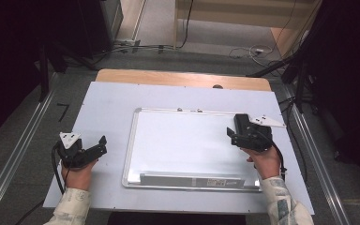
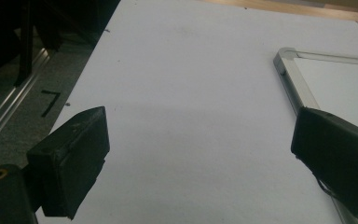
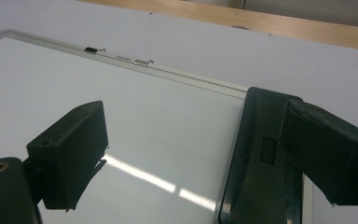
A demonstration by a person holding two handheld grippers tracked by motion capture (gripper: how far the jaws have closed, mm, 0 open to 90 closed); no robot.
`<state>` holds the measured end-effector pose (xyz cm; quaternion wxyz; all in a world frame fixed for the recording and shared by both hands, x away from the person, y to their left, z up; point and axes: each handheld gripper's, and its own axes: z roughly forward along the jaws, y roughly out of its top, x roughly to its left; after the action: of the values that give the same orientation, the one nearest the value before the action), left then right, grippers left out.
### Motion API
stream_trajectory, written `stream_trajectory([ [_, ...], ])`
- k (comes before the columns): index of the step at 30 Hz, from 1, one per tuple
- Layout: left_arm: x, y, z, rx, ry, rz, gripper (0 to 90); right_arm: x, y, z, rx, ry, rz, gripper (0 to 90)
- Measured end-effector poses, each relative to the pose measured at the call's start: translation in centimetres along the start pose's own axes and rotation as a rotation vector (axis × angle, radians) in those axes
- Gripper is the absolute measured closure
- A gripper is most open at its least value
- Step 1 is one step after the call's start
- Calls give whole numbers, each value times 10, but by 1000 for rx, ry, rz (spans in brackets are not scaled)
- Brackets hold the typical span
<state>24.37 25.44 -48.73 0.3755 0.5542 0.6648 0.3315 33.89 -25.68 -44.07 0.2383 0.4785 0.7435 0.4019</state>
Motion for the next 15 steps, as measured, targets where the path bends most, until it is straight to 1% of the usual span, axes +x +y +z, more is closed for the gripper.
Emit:
stream_trajectory([
  [6, 0, 0, 0, -2, -2, 0, 45, -2, -2, -5, -4, 0, 7, 68],
  [10, 0, 0, 0, 0, -2, 1, 45, -2, -4, -9, -10, -3, 0, 68],
  [15, 0, 0, 0, 0, -4, 1, 45, -4, -6, -13, -14, -6, 11, 68],
])
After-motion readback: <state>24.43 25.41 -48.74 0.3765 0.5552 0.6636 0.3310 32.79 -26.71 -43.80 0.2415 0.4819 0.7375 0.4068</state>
